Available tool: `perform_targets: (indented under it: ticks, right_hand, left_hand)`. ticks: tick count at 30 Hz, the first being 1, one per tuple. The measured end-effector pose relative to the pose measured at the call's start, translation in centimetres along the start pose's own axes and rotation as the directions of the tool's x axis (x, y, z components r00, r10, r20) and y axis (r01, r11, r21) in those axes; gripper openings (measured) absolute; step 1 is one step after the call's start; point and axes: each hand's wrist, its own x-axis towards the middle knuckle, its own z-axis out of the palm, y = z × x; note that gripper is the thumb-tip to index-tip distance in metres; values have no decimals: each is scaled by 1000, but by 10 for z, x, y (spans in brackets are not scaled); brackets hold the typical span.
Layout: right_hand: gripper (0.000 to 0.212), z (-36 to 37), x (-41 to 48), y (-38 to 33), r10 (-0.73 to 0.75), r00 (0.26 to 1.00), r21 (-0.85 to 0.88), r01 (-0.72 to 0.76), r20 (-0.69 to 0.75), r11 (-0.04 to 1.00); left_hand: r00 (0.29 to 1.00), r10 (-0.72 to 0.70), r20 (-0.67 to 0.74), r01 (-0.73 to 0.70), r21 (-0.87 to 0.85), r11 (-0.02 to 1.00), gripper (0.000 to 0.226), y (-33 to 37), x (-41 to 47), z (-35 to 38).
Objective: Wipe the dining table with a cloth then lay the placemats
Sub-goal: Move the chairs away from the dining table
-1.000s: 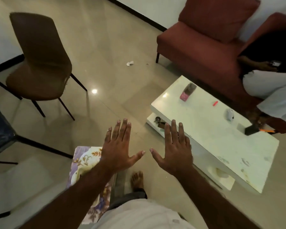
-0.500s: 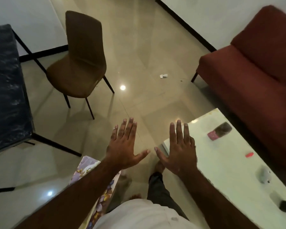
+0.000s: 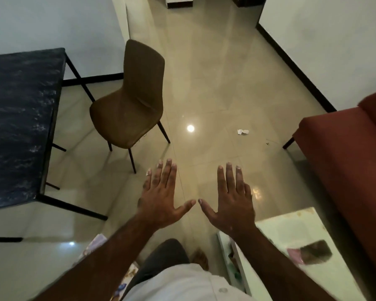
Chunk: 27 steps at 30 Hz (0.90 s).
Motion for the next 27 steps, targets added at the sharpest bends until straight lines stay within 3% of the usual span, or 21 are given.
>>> perform_targets:
  ticks: [14, 27]
  right_hand:
    - [118, 60, 217, 16, -119, 990, -10, 120, 74, 993]
    - [117, 91, 419, -3, -76, 996, -12, 77, 49, 997]
  left_hand:
    - [994, -111, 17, 111, -21, 994, 126, -73, 188, -17]
    - [991, -119, -64, 117, -33, 993, 125, -172, 363, -71]
